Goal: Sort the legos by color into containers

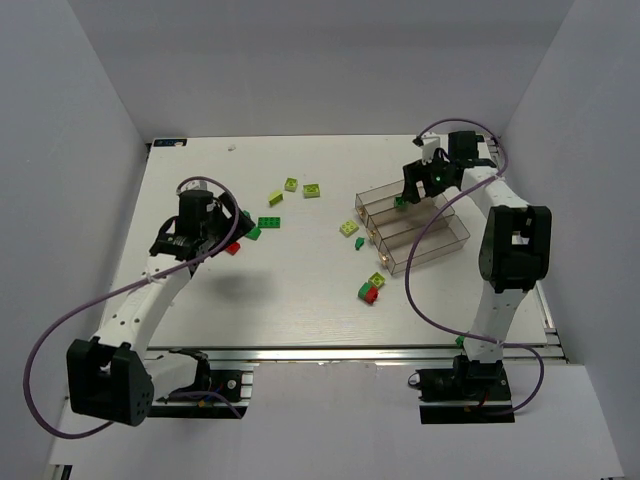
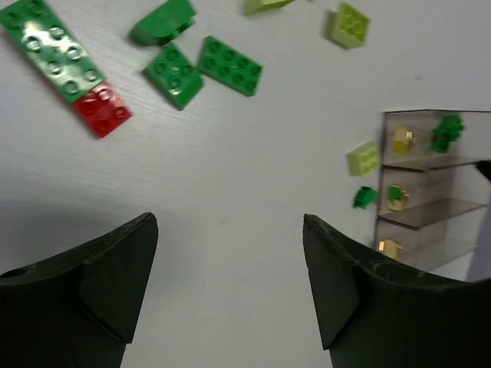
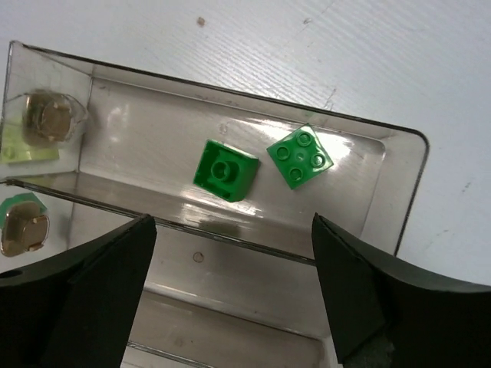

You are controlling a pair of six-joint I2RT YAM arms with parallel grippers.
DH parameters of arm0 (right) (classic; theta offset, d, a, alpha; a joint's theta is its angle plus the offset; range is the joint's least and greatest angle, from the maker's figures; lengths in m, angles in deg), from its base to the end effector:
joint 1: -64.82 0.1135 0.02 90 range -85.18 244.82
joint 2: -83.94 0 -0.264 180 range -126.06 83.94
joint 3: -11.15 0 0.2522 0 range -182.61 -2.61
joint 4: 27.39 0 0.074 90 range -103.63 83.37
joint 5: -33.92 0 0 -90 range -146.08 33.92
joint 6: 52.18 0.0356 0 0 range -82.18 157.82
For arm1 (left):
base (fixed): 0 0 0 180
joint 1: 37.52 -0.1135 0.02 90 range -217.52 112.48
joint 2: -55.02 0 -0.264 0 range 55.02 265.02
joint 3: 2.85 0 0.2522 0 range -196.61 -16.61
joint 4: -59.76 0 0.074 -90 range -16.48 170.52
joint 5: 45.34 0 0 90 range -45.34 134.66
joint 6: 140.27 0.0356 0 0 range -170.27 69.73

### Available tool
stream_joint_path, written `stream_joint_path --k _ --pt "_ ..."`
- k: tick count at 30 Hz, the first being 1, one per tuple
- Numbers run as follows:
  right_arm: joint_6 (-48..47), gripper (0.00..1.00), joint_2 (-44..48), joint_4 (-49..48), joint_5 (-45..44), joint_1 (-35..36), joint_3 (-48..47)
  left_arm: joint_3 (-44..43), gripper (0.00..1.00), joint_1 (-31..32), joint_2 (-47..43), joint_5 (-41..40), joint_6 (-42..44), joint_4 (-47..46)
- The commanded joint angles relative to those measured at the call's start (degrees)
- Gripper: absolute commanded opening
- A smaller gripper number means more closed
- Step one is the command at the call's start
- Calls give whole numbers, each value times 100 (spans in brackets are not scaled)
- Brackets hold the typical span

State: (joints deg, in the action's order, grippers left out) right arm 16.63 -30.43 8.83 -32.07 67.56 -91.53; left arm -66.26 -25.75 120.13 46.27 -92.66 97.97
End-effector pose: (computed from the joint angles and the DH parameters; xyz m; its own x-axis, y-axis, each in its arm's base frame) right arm 0.4461 0.0359 0.2238 -0.5769 -0.3582 -0.7341 -0.5627 0.8258 0.0393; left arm 0.2397 -0.0510 0.2752 -0.6156 -0.5601 -0.5544 -0.2573 0.8077 -0.5304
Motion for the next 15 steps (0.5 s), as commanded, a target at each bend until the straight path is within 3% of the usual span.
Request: stream_joint_path --k 1,6,7,8,9,10,12,14,15 --pt "-341 89 747 -232 -45 7 -205 -404 85 10 169 -898 292 1096" --pt "-404 89 1662 -927 497 7 716 -984 83 -104 871 -1583 363 1922" --pt "-473 89 1672 -684 804 7 684 -1046 79 -183 1021 -1567 381 2002" --pt "-622 82 1646 -342 1225 7 579 -1099 73 -271 1170 -1506 398 2037" --pt "-910 71 1611 -8 1995 7 343 -1221 52 -472 1485 -1384 398 2107" --pt "-1018 39 1576 483 2289 42 289 -1292 41 -561 1645 -1330 424 2125" --pt "-975 12 1697 532 2573 156 506 -1616 29 -754 2135 -1321 451 2231" --pt "-975 13 1891 313 2469 428 840 -1845 39 -825 2436 -1364 478 2283" --pt "-983 23 1987 199 2294 533 1016 -1977 52 -921 2742 -1400 460 2336"
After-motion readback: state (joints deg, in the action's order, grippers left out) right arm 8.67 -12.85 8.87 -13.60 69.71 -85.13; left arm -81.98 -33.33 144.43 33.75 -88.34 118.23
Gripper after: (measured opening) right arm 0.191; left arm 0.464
